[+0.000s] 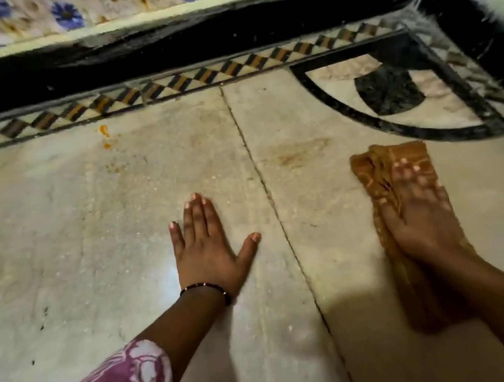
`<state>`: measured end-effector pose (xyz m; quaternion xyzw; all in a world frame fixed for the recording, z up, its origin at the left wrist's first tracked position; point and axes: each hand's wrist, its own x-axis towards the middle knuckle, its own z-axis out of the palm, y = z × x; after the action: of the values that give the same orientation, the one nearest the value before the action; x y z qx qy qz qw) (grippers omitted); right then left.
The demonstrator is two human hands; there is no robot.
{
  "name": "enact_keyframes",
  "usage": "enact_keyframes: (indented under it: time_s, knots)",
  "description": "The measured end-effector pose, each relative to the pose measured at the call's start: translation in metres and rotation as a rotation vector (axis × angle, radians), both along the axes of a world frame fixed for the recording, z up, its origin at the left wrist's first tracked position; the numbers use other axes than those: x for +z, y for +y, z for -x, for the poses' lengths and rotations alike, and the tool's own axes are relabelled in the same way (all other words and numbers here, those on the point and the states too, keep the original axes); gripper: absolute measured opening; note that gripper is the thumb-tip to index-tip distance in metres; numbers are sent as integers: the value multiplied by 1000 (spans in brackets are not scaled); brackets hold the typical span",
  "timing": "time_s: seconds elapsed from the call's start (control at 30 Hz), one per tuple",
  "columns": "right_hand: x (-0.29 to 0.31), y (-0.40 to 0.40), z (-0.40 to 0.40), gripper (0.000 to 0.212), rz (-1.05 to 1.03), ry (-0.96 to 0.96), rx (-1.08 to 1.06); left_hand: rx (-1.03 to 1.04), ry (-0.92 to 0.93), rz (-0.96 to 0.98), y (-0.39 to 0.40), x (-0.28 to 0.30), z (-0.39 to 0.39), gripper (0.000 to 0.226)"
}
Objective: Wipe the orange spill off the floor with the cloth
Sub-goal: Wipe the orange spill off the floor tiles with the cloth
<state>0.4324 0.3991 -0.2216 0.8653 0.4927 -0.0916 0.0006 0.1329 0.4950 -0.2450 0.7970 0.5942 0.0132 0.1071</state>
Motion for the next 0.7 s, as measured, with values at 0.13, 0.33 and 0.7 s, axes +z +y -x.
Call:
enact_keyframes:
  time_s: [0.13,0.33,0.7]
  knots:
    - [0,48,8,65,14,6,-256,-71,101,174,12,22,2,100]
    - [-5,91,146,67,35,65,301,-535,597,152,73,83,63,89]
    - [-9,-32,189,62,45,31,597,-810,514,111,81,70,208,100]
